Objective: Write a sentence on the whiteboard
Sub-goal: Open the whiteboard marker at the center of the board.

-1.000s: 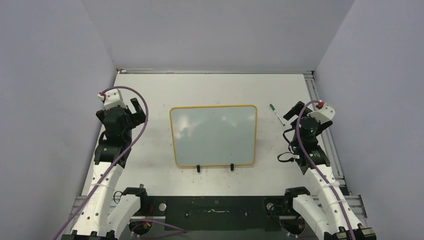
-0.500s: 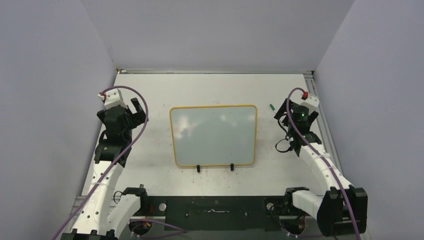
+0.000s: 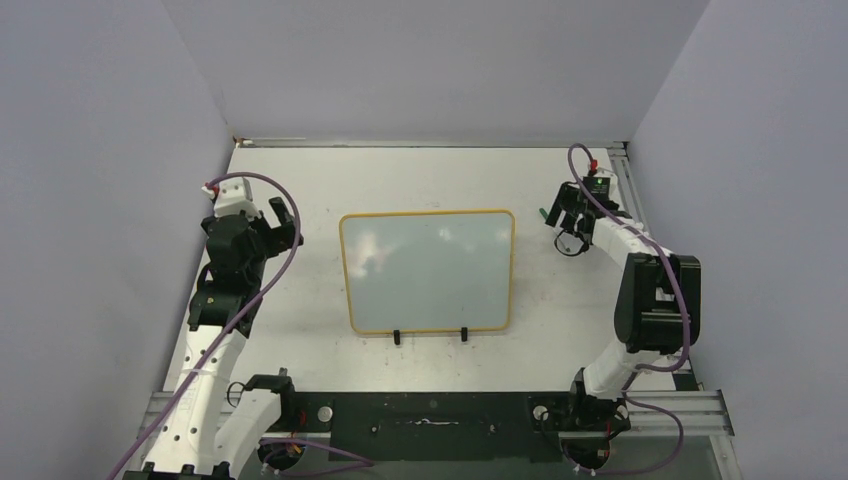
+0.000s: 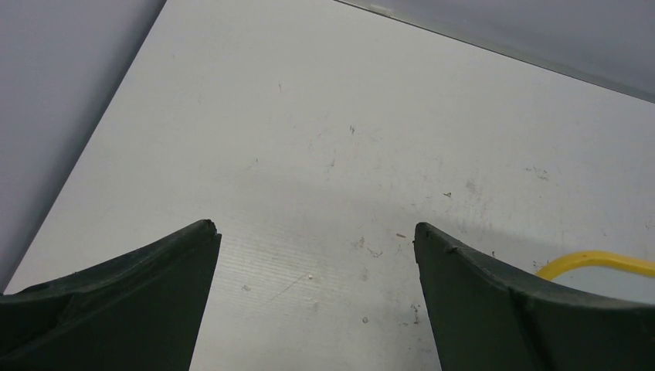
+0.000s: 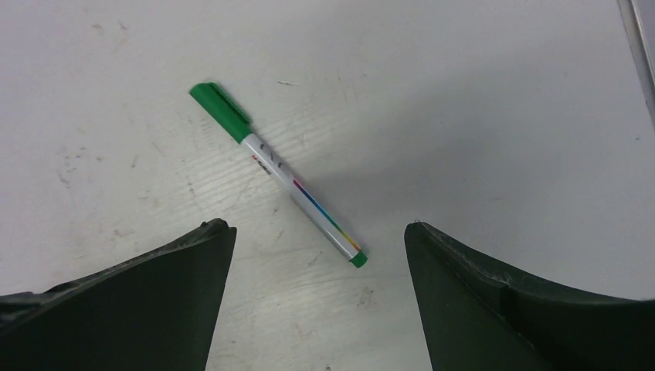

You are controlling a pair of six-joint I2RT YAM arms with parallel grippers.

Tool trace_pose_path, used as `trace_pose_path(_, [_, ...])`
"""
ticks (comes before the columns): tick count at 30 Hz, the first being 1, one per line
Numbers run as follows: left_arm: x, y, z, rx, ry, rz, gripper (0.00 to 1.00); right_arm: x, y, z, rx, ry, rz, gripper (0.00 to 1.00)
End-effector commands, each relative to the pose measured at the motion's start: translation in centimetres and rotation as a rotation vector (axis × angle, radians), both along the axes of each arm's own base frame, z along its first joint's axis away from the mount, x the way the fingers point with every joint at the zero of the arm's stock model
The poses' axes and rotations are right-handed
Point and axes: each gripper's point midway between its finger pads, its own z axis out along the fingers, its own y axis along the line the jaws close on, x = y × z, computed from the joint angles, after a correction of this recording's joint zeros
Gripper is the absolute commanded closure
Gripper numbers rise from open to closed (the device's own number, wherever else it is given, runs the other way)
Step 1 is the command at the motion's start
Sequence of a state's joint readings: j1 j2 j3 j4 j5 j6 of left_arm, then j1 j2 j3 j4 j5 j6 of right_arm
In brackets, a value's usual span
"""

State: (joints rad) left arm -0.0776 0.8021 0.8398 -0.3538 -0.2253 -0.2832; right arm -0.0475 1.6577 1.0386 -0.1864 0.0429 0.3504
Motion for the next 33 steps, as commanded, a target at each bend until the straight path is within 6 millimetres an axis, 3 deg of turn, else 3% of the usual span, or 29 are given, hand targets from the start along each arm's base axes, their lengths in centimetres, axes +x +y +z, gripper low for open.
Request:
trace_pose_path(1, [0.4,-0.4,1.4,-0.002,-0.062,-0.032,0.04,-0.2,-1.0,-1.7,-0.022,0.096,0.034,0.2])
trace_pose_path(6, [0.4,-0.9,1.4,-0.008,-0.067,-0.057,0.04,-0.4,-0.7,-4.0,-0.023,0.167,0.07,0.32])
trace_pose_path(12, [0.4,-1.2,1.4,-0.012,-0.07,-0.073,0.04,-0.7,1.3,-5.5,0.003,0.207,0.139,0.44])
trace_pose_path(18, [0.4,-1.3,1.4,-0.012,-0.07,-0.08,0.04,-1.0,2.0,-6.4,0.009,0.232,0.151,0.79])
trace_pose_path(21, [0.4,-1.6,1.5,-0.014,-0.074,-0.1,0.04,-1.0,2.1,-5.7,0.018,0.213,0.143,0.94])
trace_pose_path(24, [0.5,-2.5,1.5,-0.009,-0.086,-0.155,0.04,-0.6,2.5,-2.9,0.038,0.136,0.137,0.95])
trace_pose_path(26, [0.4,-3.4,1.7,-0.001,-0.107,-0.211,0.04,-0.3,2.7,0.0,0.047,0.061,0.131,0.95])
trace_pose_path(33, [-0.2,-7.0,3.7,0.048,-0.207,-0.415,0.04,-0.8,4.1,14.5,0.04,-0.268,0.191,0.95])
